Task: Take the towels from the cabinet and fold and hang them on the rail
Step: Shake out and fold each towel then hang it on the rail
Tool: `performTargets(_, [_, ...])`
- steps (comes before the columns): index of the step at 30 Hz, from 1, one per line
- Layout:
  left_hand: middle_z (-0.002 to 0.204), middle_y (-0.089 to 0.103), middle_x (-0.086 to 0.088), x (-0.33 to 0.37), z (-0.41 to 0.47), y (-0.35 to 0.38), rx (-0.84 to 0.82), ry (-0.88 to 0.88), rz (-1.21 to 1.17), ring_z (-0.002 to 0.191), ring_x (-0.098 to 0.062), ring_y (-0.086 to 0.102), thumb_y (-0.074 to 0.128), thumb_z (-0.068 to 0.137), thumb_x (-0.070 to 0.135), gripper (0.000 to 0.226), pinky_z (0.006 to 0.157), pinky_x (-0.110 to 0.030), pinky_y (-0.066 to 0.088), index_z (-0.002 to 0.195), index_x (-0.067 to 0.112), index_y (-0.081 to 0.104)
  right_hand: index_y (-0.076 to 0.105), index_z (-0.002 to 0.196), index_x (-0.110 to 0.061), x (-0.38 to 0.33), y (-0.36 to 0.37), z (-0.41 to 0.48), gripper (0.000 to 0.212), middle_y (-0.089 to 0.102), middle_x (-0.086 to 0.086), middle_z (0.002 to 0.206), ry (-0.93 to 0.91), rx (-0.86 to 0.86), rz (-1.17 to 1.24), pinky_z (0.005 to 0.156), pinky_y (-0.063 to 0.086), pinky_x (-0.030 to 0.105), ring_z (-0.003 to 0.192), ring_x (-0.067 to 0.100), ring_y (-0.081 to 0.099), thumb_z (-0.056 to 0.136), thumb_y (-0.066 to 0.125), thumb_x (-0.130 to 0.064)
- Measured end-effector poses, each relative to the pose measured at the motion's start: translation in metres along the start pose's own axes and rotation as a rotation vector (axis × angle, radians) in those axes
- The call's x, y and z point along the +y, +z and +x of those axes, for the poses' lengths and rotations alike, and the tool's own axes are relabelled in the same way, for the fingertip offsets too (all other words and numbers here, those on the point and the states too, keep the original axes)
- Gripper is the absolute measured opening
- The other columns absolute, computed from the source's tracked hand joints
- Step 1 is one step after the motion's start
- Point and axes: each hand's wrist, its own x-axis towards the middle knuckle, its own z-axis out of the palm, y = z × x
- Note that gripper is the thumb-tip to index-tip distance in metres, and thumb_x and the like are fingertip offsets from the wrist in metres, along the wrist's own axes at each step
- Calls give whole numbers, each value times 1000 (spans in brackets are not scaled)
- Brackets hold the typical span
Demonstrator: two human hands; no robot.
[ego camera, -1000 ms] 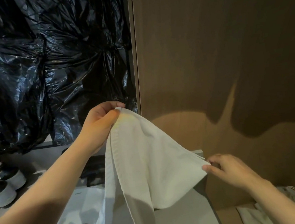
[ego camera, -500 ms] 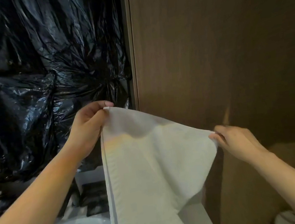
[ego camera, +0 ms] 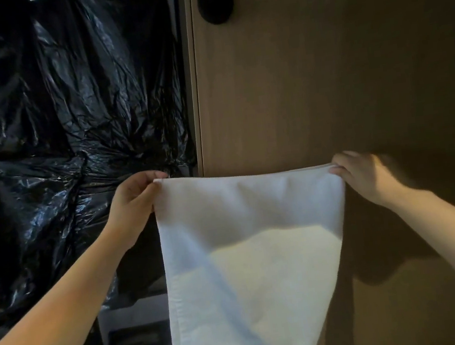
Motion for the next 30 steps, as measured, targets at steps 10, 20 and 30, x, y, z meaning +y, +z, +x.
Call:
performTargets(10, [90,69,2,0,14,6,46,22,71,86,-19,63,55,98,17,18,87,-51,52,97,27,70,57,83,-16,1,-16,2,17,50,-3,80,-19,83,-98,63,35,35,83,25,52,96,55,-25])
performTargets(20, [94,71,-6,11,-21,27,-14,-33,49,88,-22,67,58,96,11,17,86,-47,54,108,18,68,43,145,-18,-27,-5,-25,48,56,7,137,231,-265,-37,100,40,31,127,24,51,99,53,-28])
performTargets(30, [74,71,2,0,-80,88,-111,-137,175,70,-11,67,75,80,9,24,68,-25,53,89,28,65,62,128,-24,-150,13,-75,36,61,-11,122,-60,-191,528,93,39,14,113,3,53,94,60,-35])
